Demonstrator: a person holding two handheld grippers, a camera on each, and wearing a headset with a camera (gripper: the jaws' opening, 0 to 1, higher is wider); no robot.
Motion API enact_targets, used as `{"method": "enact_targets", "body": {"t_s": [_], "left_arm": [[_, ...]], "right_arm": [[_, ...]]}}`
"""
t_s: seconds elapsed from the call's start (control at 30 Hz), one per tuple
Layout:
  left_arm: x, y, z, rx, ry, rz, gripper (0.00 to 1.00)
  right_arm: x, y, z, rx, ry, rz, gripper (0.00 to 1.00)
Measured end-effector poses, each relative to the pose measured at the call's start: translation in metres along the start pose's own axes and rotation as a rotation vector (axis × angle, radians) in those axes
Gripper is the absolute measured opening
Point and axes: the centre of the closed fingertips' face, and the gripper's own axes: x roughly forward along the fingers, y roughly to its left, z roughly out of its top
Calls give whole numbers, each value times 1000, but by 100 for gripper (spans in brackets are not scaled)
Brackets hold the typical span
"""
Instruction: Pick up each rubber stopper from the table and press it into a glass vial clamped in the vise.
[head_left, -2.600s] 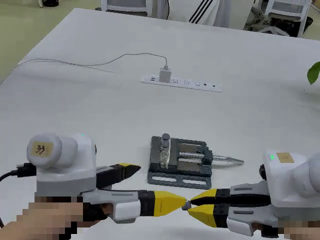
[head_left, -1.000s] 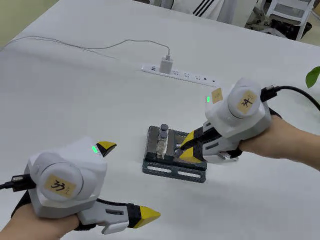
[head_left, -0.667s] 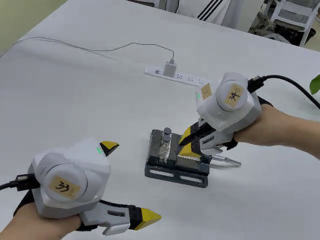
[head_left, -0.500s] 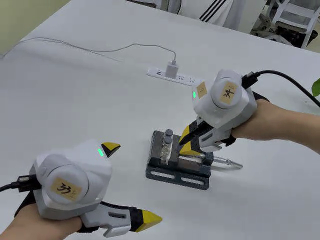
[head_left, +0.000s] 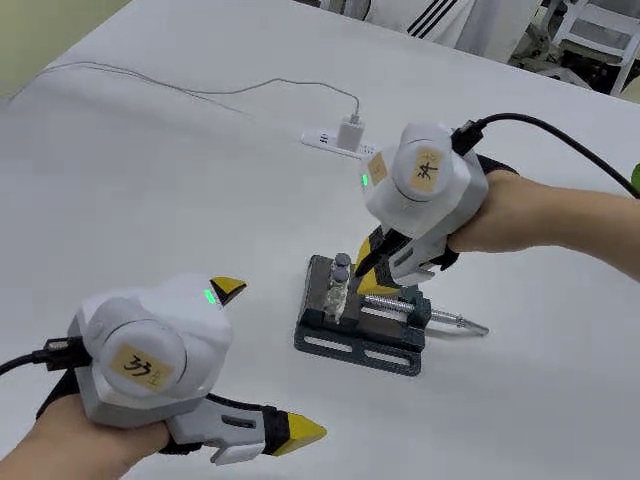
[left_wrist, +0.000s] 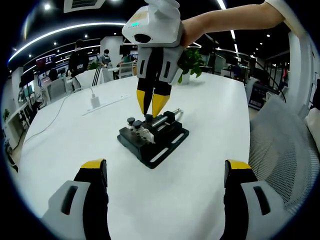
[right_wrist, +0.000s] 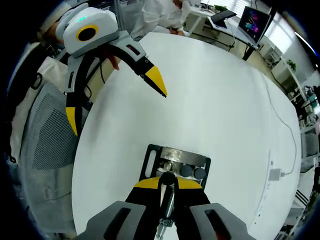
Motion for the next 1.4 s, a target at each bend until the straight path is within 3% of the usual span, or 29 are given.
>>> {"method": "enact_targets", "body": {"t_s": [0.3, 0.7, 0.87, 1.4], "left_arm": [[-1, 1, -5, -10, 6, 0, 96], [-1, -1, -7, -27, 4, -6, 94], [-1, -2, -9, -42, 3, -7, 94], [1, -2, -9, -53, 3, -11, 93]], "right_arm": [[12, -6, 3, 32, 16, -2, 4], [15, -4, 5, 29, 27, 9, 4], [18, -4, 1, 6, 73, 0, 4], [18, -6, 4, 4, 110, 0, 4]]}}
